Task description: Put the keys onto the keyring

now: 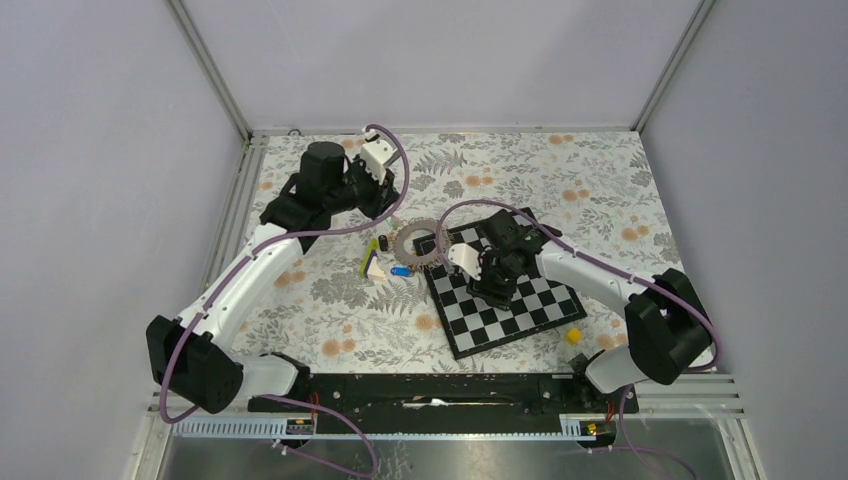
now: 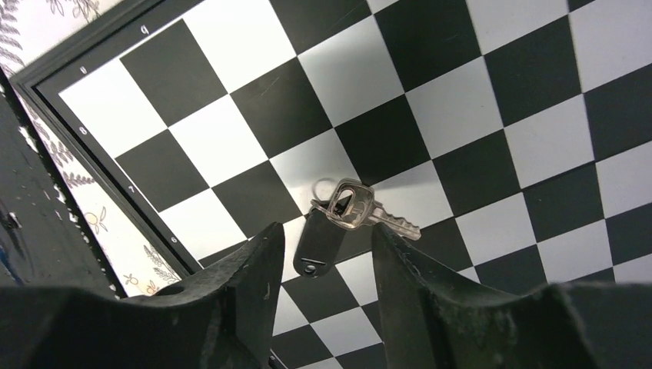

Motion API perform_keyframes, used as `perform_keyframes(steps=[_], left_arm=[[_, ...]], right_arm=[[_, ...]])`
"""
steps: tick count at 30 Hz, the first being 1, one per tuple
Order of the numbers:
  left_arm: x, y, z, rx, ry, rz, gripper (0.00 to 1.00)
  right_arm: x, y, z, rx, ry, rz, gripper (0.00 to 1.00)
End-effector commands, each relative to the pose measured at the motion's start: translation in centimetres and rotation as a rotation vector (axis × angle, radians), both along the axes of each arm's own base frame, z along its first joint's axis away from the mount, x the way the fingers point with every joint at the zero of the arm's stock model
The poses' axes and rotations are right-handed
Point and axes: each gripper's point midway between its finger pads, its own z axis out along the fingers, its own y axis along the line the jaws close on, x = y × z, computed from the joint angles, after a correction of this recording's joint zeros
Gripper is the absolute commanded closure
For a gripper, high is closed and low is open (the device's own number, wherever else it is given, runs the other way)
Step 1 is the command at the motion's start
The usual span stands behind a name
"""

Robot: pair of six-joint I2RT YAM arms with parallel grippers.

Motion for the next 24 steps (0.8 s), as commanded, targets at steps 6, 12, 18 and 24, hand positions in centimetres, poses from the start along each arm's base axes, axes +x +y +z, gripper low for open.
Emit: perform_keyframes(steps=[6,12,18,24], left_arm=[[0.6,0.1,-0.4,0.03,-0.06,-0.017,0.4],[1.7,0.9,-3.4,0.103,-0.028,0.02,0.26],[1.6,0.7,-8.3,0.19,0.064,-0.052,0.26],[-1.6,-1.1,-12.6,0.198,0.1,-0.309,0.29]], right_arm=[[0.9,0.1,-1.6,-0.05,-0.039,0.166,0.44],[0.5,1.0,-1.7,-0.037,-0.001,0.199,0.5],[0.0,0.6,-1.0,-0.037,0.008,0.173,0.79],[0.1,0.1,1.2,0.002,-0.05,0.105,1.0]])
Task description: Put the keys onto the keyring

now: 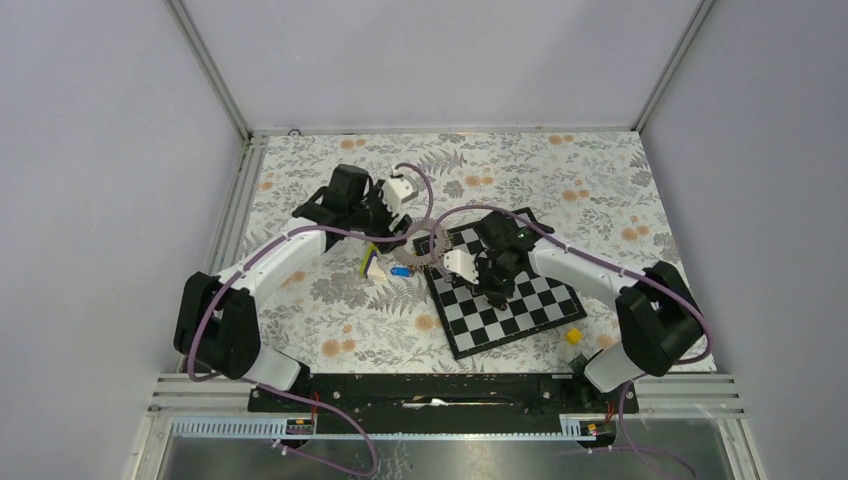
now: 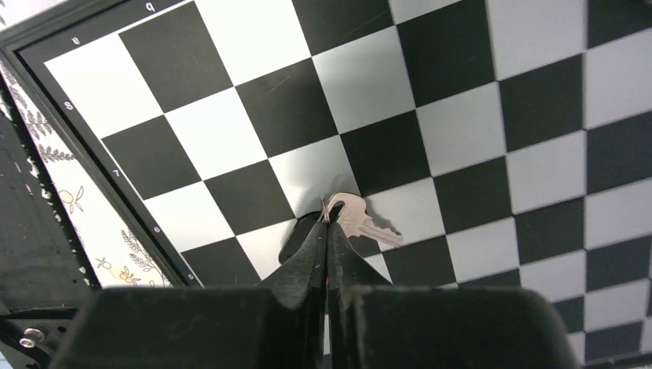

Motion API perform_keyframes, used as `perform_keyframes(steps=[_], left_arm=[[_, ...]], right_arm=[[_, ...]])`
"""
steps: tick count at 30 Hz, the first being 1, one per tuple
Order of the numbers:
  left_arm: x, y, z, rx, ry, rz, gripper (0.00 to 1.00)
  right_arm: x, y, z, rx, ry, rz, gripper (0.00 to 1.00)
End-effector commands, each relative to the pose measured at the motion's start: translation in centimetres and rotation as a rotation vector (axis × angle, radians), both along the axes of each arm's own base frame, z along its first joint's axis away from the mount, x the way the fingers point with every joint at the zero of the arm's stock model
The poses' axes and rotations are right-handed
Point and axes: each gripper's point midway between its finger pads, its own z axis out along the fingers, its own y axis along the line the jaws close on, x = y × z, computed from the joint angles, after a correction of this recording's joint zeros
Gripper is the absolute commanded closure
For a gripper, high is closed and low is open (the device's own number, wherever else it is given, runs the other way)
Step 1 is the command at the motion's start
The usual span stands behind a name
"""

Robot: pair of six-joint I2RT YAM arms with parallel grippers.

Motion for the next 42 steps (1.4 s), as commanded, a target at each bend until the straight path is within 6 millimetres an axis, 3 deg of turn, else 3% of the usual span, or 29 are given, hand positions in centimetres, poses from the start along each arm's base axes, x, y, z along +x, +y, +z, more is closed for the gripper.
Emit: perform_keyframes(steps=[1,6,11,16,20,25,35,42], left_arm=[[-2.2,-1.8,-1.7,-0.037,-0.018,-0.237,0.29],[-3.2,-3.5,-3.2,-0.046,-0.034,-0.399,0.35],[-3.0,-5.3,-5.2,0.012,-0.049,-0.49,0.41],[-1.6,-7.1,-6.5,0.025,-0.026,-0.507,0.47],[-0.1,-8.2,-6.5,0.016,-0.026,-0.487,0.47],[2.6,-9.1,-6.1,0.026,-0.072,-0.451,0.43],[5.2,-11.1,-7.1,0.093,-0.187,-0.625,0.43],[6.0,-11.6,-8.0,0.118,-0.2,-0.674,0.45]], right_arm=[[0.2,0.1,2.9,0.07,-0.055,-0.062,1.0],[0.8,-1.4,3.3,0.094,-0.085,-0.164,1.0],[1.4,-2.9,3.1,0.116,-0.109,-0.264,1.0],[1.4,-4.1,3.0,0.145,-0.132,-0.338,0.99],[0.7,-5.3,2.2,0.125,-0.133,-0.366,0.79],[0.2,-5.8,1.7,0.12,-0.138,-0.381,0.65],[0.1,-5.7,2.1,0.137,-0.136,-0.413,0.63],[-0.4,-5.9,1.7,0.132,-0.12,-0.426,0.63]])
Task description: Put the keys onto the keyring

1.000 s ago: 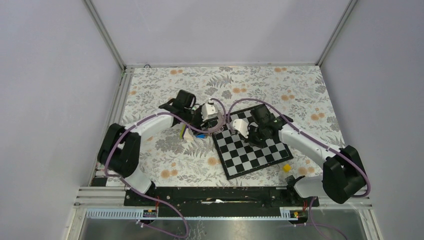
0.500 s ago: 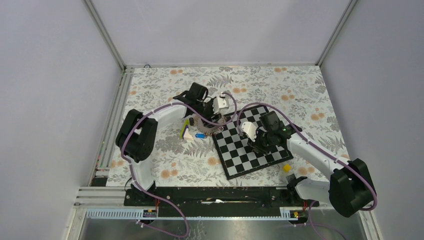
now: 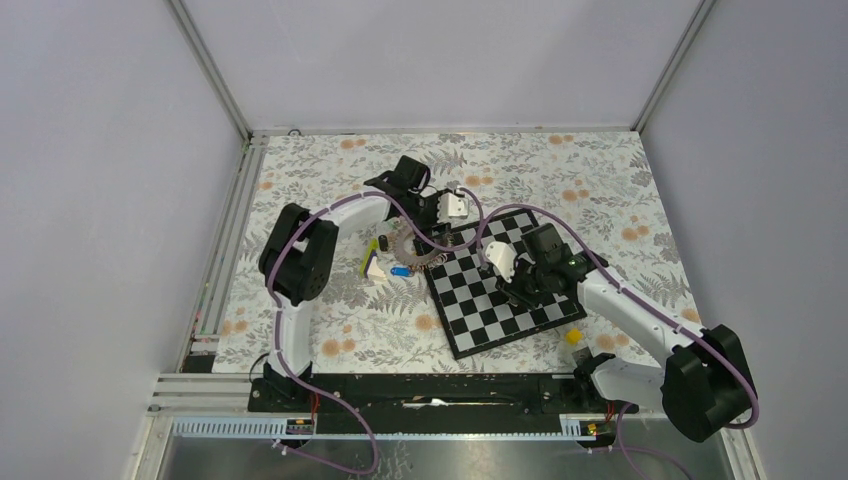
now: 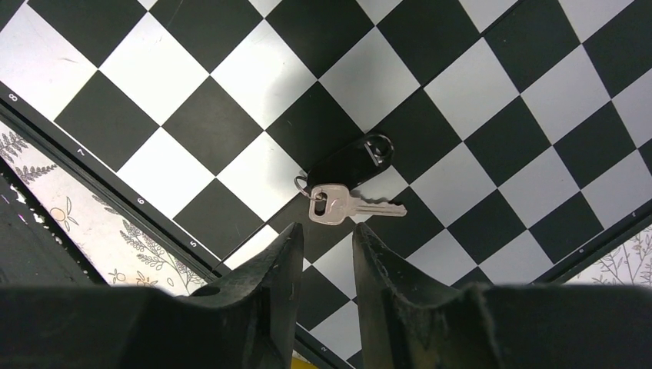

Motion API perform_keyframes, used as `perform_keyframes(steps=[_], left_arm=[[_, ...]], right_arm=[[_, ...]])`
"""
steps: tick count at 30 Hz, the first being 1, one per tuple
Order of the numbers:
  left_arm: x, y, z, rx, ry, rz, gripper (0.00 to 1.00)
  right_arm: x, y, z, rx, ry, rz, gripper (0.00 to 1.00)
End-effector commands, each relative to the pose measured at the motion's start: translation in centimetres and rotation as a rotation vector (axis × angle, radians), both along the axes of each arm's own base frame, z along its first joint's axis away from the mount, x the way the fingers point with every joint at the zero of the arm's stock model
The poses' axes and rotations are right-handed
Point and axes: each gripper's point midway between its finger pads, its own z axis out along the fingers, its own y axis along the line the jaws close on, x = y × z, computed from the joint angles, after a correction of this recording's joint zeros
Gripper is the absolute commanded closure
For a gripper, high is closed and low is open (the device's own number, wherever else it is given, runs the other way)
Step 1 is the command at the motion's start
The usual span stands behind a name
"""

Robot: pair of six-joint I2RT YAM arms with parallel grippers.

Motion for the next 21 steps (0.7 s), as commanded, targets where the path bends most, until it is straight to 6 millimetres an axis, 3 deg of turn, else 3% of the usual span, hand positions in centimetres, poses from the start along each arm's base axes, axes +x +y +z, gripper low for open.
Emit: perform_keyframes(steps=[1,6,14,21], left_arm=[[0.6,-1.4,1.6,-0.031,-0.048,-0.085,0.45],[-0.7,-1.1,2.4,-0.041,-0.032,-0.109,0.39],[-4.5,-1.2,5.0,-0.079,-0.033,-0.113,0.33],[-8.3,-0.7,4.1,-0.068,0.008,-0.17,0.38]], right_arm=[[0.0,-0.4,0.0,0.003,-0.003,-0.035,0.63],[-0.3,-0.5,-0.4,0.003,0.005,-0.036,0.63],[-0.5,-0.4,-0.4,0.027,0.012,-0.048,0.63],[-0.7,-0.7,-0.3,0.038,0.004,-0.063,0.63]])
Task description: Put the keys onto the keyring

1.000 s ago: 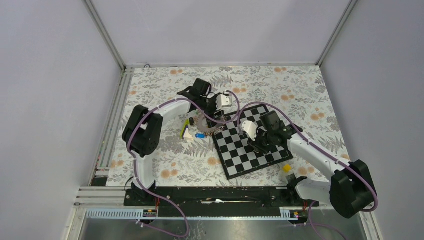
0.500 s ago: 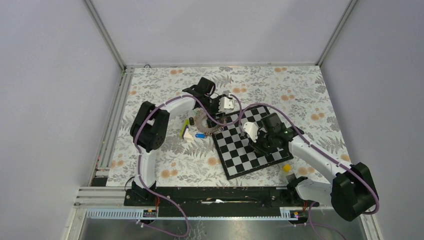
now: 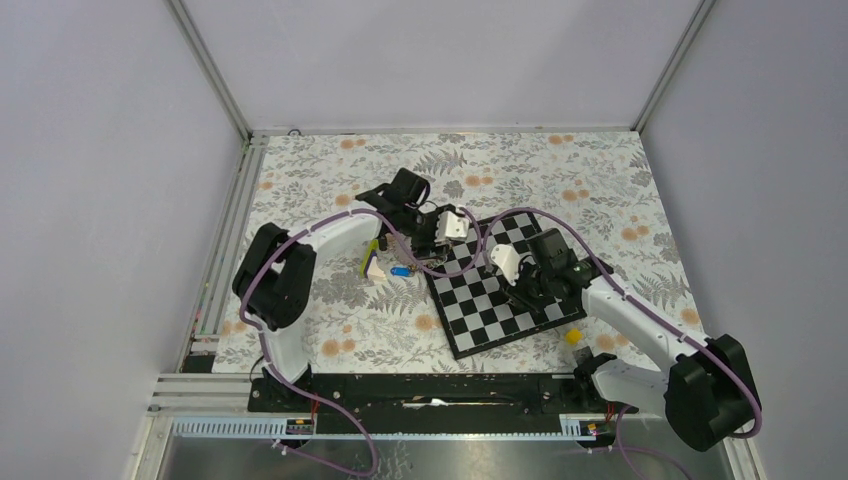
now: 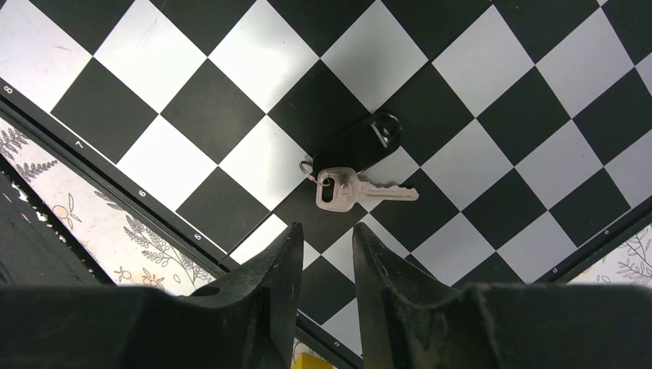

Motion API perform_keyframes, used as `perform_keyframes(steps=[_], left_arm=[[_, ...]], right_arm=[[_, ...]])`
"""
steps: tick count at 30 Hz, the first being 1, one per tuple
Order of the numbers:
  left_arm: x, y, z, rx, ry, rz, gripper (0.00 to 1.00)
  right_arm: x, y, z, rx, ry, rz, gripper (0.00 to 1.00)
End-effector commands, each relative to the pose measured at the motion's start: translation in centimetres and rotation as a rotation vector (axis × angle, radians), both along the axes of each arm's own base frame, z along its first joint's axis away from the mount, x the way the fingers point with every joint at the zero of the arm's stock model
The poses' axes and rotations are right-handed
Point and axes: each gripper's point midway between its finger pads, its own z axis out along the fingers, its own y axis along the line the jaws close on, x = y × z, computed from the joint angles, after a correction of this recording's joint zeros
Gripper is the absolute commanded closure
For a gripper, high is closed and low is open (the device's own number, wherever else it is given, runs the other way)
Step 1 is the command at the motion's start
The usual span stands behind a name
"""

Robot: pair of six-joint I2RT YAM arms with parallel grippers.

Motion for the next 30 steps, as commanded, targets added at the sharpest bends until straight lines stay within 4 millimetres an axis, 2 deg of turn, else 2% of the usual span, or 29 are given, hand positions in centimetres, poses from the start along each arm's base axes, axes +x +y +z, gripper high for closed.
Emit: perform_keyframes(steps=[1,11,17,26,30], left_arm=[[-2.2,-0.3,0.8,-0.036,0.009,-0.064,0.38],[-1.1,0.2,-2.3,0.091,-0.053,-0.03,0.39],[-1.6,1.0,-3.9,0.141,-0.039,-0.045,0.44],[-1.9,2.0,-5.0,0.184,-0.042,-0.04,0.62],[-1.9,2.3,-5.1,0.196,-0.047,-0.034,0.78]], right_arm=[[0.0,0.0,0.4,0.029,-0.013,-0.021,0.63],[-0.2,0.1,0.5,0.044,-0.005,-0.027,0.63],[-0.3,0.1,0.4,0.043,0.001,-0.029,0.63],[-0.4,0.1,0.1,0.042,0.014,-0.025,0.63],[-0.4,0.2,0.2,0.044,0.012,-0.027,0.63]])
